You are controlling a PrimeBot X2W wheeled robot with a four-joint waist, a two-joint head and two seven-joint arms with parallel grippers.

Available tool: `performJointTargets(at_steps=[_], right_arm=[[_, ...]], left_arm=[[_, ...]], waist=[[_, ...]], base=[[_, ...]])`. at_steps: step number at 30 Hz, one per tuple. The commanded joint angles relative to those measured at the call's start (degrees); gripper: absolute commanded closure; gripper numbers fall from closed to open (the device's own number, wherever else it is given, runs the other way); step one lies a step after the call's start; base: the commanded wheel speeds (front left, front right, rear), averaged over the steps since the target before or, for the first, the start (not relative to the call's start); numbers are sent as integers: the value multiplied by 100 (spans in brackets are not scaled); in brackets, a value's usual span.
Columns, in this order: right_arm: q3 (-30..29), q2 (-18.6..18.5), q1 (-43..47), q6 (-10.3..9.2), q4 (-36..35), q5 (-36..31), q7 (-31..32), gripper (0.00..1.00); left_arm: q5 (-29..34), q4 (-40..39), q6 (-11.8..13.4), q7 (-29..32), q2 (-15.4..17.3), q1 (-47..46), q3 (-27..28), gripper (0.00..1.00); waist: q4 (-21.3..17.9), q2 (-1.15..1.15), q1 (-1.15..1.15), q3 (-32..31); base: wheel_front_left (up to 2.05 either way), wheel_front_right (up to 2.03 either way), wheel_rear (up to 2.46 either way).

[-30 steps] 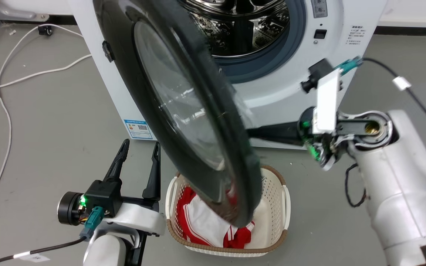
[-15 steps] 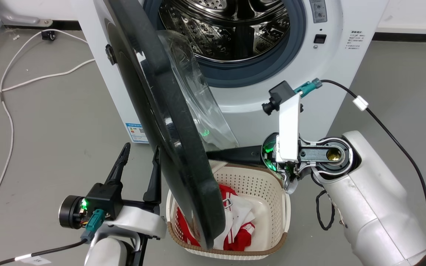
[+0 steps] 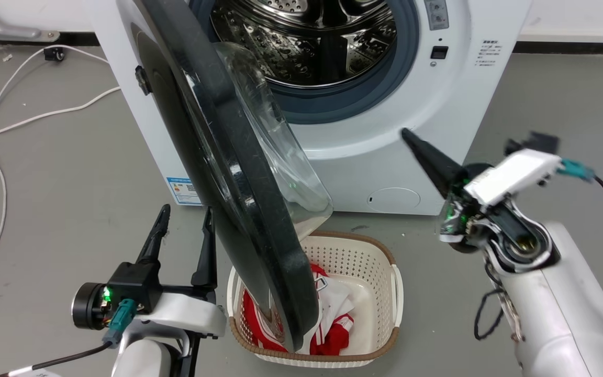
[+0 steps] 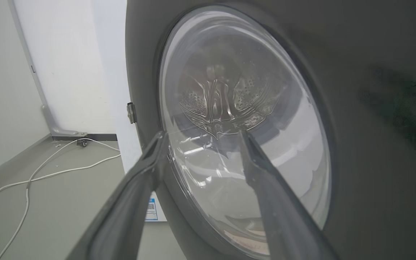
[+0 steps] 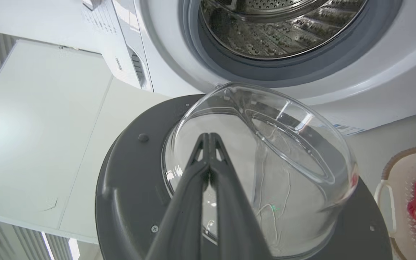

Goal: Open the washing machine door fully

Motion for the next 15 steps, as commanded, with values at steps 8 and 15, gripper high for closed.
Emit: performJointTargets(at_steps=[8, 15], right_arm=[[-723, -144, 1324, 0, -722, -63, -1176, 62], [-867, -339, 2339, 0, -1347, -919, -2146, 0]], left_arm=[[10, -37, 33, -15, -5, 162, 215, 0], [27, -41, 36, -15, -3, 233, 358, 0]], waist=[[-153, 0, 0, -106], [-268, 0, 0, -160]], base=[[0, 0, 0], [0, 0, 0]])
